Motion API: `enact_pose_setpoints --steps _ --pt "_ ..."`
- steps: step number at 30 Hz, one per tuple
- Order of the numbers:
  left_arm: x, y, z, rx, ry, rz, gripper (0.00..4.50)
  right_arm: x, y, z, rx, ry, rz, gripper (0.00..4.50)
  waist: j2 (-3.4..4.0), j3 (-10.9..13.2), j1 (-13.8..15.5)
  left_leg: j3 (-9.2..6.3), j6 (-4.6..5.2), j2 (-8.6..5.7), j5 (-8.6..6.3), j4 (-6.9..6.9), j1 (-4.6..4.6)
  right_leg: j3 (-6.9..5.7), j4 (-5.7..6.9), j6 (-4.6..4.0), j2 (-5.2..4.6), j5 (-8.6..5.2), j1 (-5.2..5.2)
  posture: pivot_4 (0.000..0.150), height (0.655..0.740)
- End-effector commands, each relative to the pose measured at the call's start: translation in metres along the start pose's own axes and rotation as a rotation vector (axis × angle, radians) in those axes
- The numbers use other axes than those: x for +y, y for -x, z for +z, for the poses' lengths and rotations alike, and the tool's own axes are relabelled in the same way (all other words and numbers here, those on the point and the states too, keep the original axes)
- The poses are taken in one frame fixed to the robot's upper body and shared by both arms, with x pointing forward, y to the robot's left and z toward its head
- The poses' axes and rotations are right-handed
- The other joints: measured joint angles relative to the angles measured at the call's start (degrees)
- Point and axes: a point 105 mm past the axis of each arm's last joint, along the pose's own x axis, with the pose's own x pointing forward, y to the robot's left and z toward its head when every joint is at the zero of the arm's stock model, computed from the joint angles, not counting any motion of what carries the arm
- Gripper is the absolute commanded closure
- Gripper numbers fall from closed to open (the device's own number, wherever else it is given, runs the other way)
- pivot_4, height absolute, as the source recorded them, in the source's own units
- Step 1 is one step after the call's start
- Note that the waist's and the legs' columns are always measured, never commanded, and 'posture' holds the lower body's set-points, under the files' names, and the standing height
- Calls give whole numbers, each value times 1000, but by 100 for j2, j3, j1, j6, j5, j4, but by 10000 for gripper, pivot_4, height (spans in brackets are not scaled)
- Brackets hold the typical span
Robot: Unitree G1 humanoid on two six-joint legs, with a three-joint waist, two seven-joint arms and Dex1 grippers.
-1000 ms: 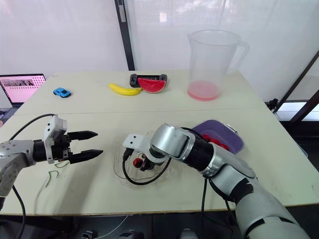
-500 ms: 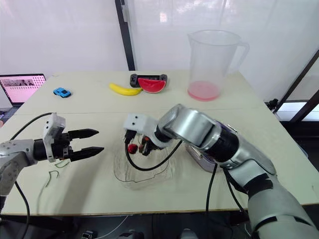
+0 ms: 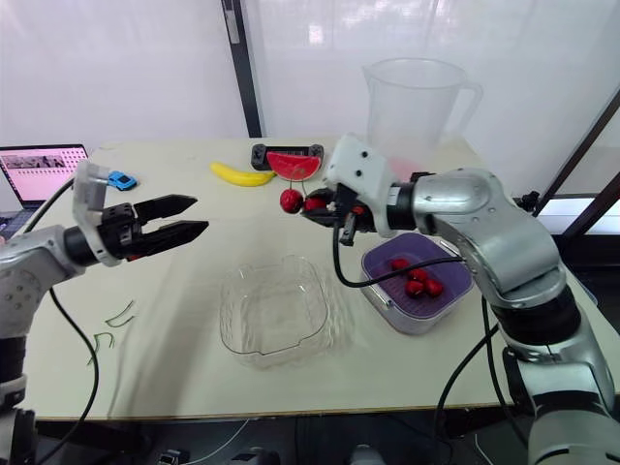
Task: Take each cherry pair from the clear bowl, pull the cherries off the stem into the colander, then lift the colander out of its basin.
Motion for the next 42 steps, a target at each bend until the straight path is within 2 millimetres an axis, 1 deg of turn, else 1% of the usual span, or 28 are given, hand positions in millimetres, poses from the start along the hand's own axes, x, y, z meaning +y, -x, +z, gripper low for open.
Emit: enact_pose_setpoints --steps 1,3,4,5,6,8,9,11,13,16,18,21,23,25,31,34,36,37,38,39,40,42 --pt "0 -15 -2 47 -16 19 0 -7 9 -5 25 214 -90 36234 0 0 11 0 0 -1 0 1 0 0 0 0 0 0 0 1500 7400" --pt "-6 -21 -4 58 21 -25 0 -5 8 -9 24 295 -115 36234 -1 0 7 4 1 -4 -1 4 -1 2 -4 0 -3 0 3 1500 7400" --pt "-9 -24 -3 65 52 -52 0 -3 8 -9 19 386 -135 36234 -1 0 4 5 1 -3 -1 5 -1 3 -4 0 -3 0 3 1500 7400" --pt "-11 -28 -2 69 53 -60 0 -1 7 -11 27 493 -151 36234 -1 1 2 5 1 -3 -1 5 -1 3 -2 0 -2 0 2 1500 7400" --pt "-14 -33 -1 68 57 -78 0 0 5 -12 46 657 -192 36234 -1 1 2 4 1 -2 0 5 -1 3 -2 0 0 0 2 1500 7400" --pt "-17 -44 2 66 85 -91 0 5 1 -13 53 893 -235 36234 -1 1 6 5 -3 -2 1 6 -1 3 -2 0 1 0 0 1500 7400" --pt "-18 -49 3 64 103 -96 0 7 0 -14 51 974 -250 36234 -1 1 10 5 -14 -4 8 7 -1 4 -2 1 0 0 1 1500 7400" --pt "-20 -60 7 60 143 -103 0 12 -2 -12 27 1084 -286 36234 -2 0 13 5 -30 -6 17 8 -1 3 -2 1 0 0 3 1500 7400" --pt "-25 -67 11 56 165 -134 0 16 -3 -12 18 1150 -308 36234 -3 0 6 4 -34 -6 20 8 -1 3 0 1 0 0 2 1500 7400" --pt "-35 -74 14 68 168 -191 0 20 -4 -15 24 1195 -342 36234 -3 0 -8 5 -39 -5 22 7 -1 4 -1 1 0 0 2 1500 7400" --pt "-39 -83 21 22 170 -202 0 27 -8 -19 34 1187 -345 36234 -3 0 -1 4 -40 -4 23 4 0 5 -1 1 3 0 2 1500 7400" --pt "-47 -89 30 -25 175 -237 0 30 -12 -25 71 1157 -349 36234 -4 0 10 3 -42 -4 24 10 -1 4 -1 1 2 0 6 1500 7400" --pt "-52 -90 29 -25 156 -249 0 31 -14 -31 101 1123 -339 36234 -4 0 9 3 -42 -4 24 11 -1 4 -3 1 2 0 9 1500 7400" --pt "-53 -92 25 -21 142 -240 0 31 -15 -33 119 1115 -345 36234 -4 0 8 1 -42 -4 24 10 0 3 -2 1 3 0 8 1500 7400" --pt "-63 -102 20 -37 154 -227 0 35 -19 -34 132 1112 -348 36234 -5 -1 16 0 -43 -4 25 11 1 4 -3 1 2 0 11 1500 7400" --pt "-61 -104 15 -7 148 -198 0 37 -21 -34 129 1110 -345 36234 -5 -1 11 1 -43 -4 25 10 2 4 -3 1 2 0 11 1500 7400" --pt "-60 -104 11 26 143 -186 5385 37 -22 -34 128 1107 -342 36630 -5 -1 13 1 -43 -4 25 10 2 4 -3 1 2 0 11 1500 7400" --pt "-60 -104 10 38 141 -183 8677 38 -22 -33 128 1107 -342 36630 -5 -1 15 1 -43 -5 25 10 2 4 -3 1 2 0 11 1500 7400" --pt "-60 -105 9 44 141 -185 12975 38 -23 -32 124 1105 -341 36630 -5 -1 15 1 -43 -5 25 11 2 4 -3 1 2 0 11 1500 7400" --pt "-60 -105 9 53 140 -187 18891 38 -23 -31 120 1106 -341 36630 -5 -1 14 1 -43 -5 25 11 2 4 -3 1 2 0 11 1500 7400" --pt "-61 -106 7 64 133 -190 23742 38 -24 -31 117 1105 -342 36630 -5 -1 13 1 -43 -5 25 11 2 4 -3 1 2 0 11 1500 7400" --pt "-63 -107 6 74 129 -194 35549 38 -25 -30 114 1106 -341 36630 -5 -1 16 1 -43 -4 25 10 2 4 -3 1 2 0 11 1500 7400"
